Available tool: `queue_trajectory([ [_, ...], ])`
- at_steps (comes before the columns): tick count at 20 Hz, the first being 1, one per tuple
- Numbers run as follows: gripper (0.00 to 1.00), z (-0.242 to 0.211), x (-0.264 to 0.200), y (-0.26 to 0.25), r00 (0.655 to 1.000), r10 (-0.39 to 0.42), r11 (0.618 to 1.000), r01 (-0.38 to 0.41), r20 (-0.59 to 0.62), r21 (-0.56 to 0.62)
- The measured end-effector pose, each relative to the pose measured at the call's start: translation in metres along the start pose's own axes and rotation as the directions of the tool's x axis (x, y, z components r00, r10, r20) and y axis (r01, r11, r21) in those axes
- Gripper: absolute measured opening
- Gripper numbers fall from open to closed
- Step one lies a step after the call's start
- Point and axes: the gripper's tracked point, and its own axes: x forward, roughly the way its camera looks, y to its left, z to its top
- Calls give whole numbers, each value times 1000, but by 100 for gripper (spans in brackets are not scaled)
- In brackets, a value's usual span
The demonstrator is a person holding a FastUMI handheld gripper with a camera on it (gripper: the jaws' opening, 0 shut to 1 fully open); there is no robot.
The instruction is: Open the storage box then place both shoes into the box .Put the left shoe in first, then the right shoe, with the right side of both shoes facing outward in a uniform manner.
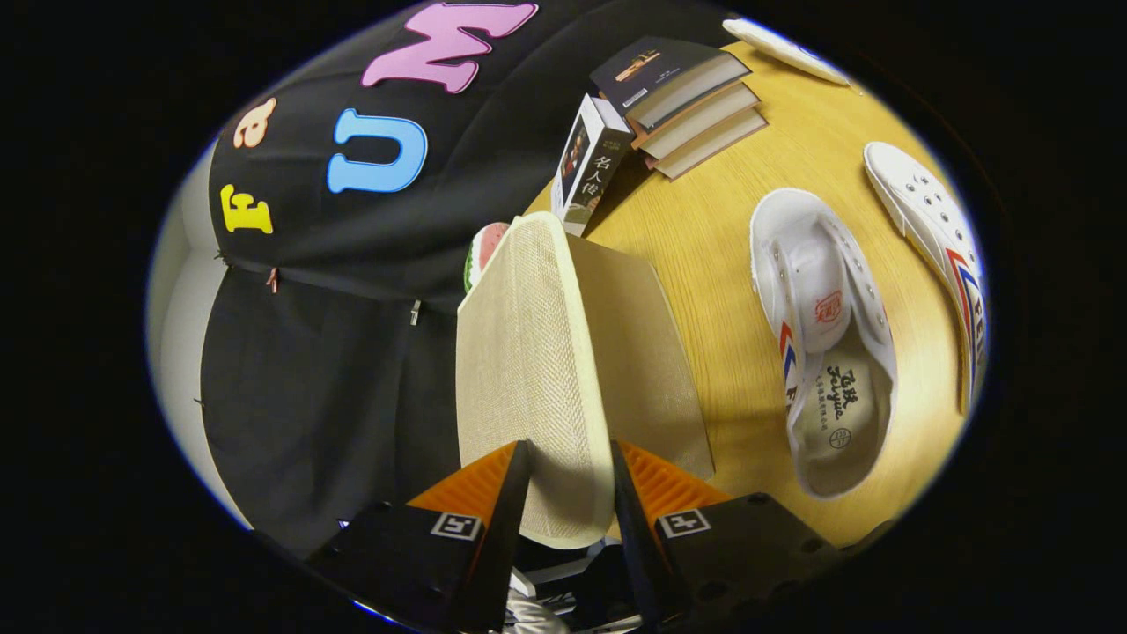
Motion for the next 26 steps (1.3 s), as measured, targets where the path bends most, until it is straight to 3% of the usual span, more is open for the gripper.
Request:
queue_trajectory([
  [3, 15, 0, -1, 10, 1000, 8, 1000, -8, 8, -10],
  [5, 6, -5, -1, 14, 1000, -2, 998, 2, 3, -57],
  [11, 5, -6, -15, 53, 1000, 29, 999, -28, 9, -37],
  [16, 5, -20, -21, 138, 995, 98, 989, -95, 16, -117],
  [22, 5, -67, 24, 243, 985, 167, 976, -170, -31, -139],
  [26, 5, -112, 79, 286, 986, 143, 982, -153, -90, -115],
])
